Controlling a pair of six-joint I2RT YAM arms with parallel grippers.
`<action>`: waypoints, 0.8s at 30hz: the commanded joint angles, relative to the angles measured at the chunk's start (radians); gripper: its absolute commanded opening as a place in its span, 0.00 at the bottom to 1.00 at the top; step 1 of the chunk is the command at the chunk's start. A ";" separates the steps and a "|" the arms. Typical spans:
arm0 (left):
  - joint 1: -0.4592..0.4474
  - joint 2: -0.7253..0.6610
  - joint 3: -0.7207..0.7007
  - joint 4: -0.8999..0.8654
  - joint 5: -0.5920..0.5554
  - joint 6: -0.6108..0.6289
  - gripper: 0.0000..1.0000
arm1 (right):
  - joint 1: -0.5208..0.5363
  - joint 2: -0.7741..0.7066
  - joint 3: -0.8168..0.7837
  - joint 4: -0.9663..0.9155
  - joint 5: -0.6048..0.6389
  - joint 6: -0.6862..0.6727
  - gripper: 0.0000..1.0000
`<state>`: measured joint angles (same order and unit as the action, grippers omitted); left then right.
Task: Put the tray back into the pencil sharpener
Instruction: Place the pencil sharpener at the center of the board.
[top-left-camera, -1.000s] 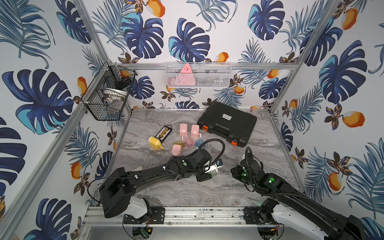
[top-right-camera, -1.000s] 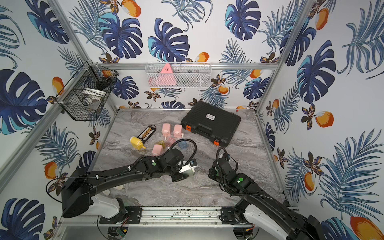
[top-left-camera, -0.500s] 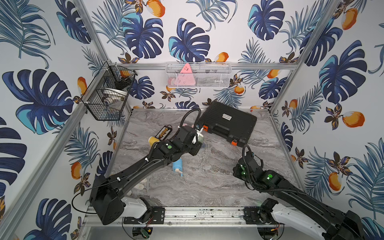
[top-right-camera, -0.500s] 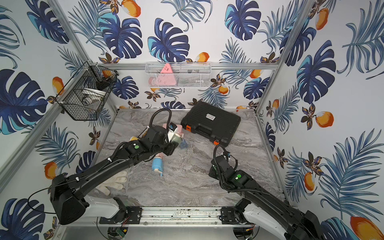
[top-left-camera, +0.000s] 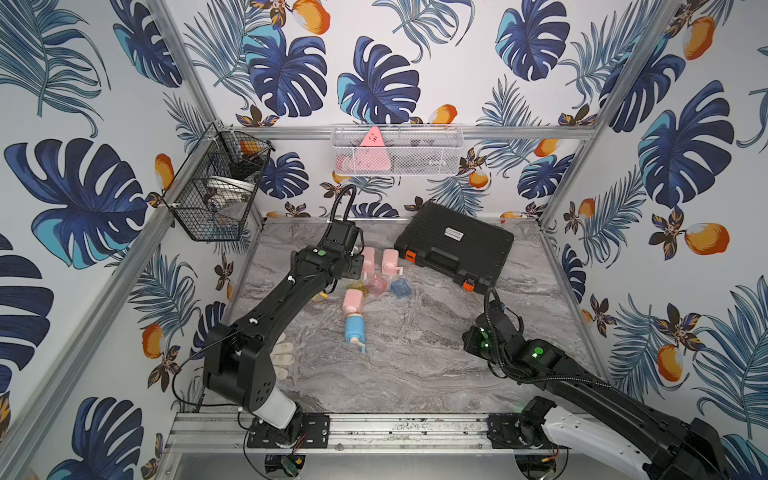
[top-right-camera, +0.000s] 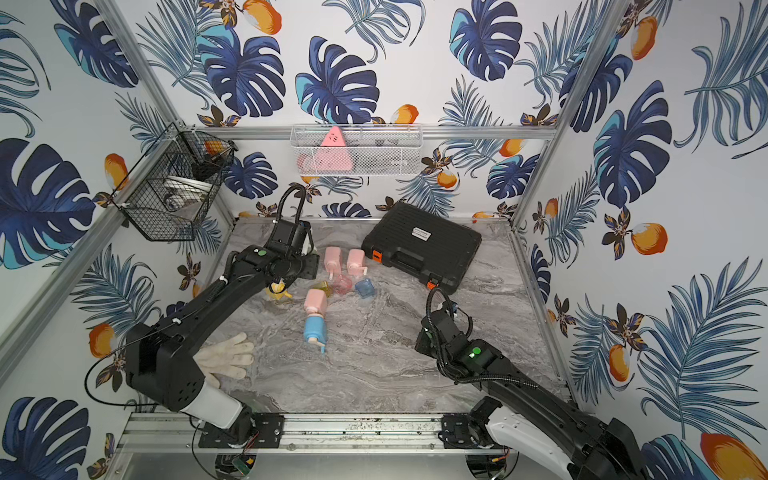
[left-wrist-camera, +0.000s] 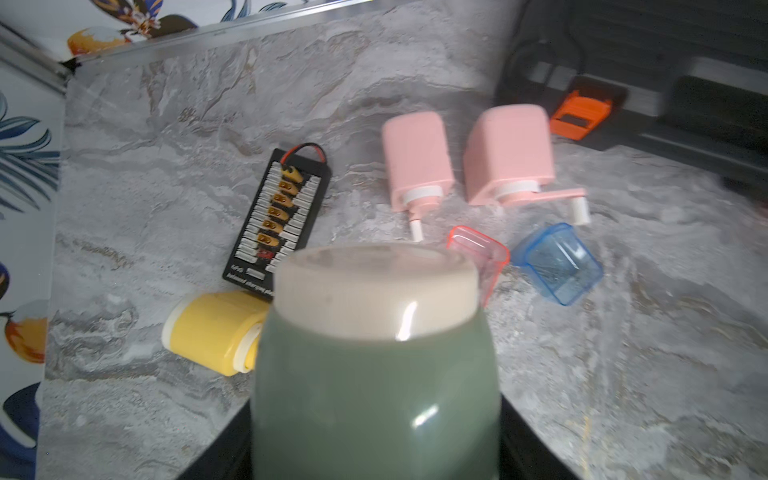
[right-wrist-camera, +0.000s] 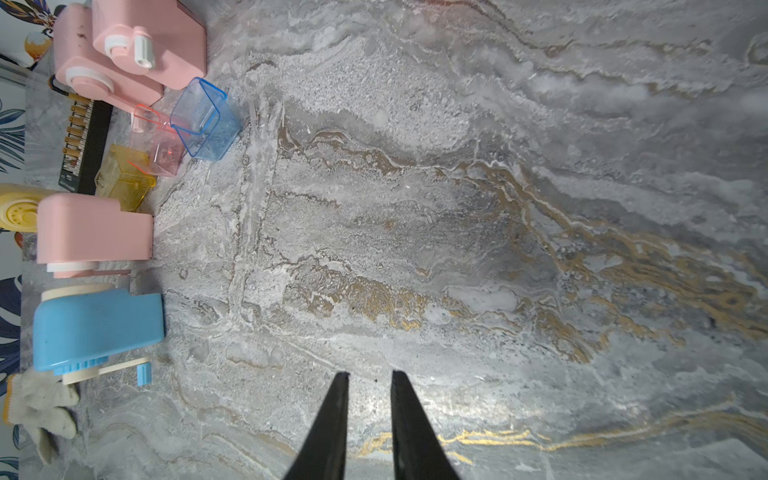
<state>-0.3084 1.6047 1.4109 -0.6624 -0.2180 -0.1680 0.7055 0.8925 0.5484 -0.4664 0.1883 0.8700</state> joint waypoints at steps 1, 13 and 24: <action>0.027 0.058 0.044 -0.018 -0.020 -0.031 0.00 | 0.000 0.002 -0.001 0.042 -0.025 -0.017 0.22; 0.079 0.321 0.213 0.016 0.037 -0.053 0.00 | 0.000 -0.027 -0.025 0.049 -0.047 -0.019 0.22; 0.101 0.434 0.260 0.052 0.063 -0.074 0.00 | 0.000 -0.027 -0.025 0.045 -0.052 -0.021 0.23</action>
<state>-0.2131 2.0235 1.6573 -0.6437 -0.1665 -0.2173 0.7055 0.8619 0.5198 -0.4343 0.1402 0.8520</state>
